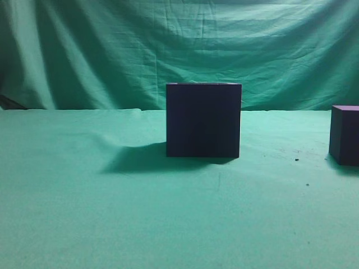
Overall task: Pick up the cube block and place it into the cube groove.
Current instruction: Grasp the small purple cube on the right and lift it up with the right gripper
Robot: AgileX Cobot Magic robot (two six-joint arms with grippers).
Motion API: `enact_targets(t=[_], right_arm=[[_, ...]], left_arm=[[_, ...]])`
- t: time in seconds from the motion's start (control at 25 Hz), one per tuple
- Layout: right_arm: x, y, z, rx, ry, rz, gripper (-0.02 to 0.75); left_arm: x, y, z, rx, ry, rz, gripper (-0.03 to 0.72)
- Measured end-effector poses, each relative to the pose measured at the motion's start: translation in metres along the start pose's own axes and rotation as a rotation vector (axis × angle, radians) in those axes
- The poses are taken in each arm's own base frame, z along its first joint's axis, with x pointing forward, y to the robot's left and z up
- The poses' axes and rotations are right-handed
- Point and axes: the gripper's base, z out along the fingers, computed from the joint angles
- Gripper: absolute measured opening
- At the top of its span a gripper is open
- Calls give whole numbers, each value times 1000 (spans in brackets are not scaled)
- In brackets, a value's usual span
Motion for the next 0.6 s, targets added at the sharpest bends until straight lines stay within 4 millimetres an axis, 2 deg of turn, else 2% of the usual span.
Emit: enact_targets(t=[0.6], right_arm=[[0, 0, 0, 0, 0, 0, 48]], left_arm=[[0, 0, 0, 0, 0, 0, 0]])
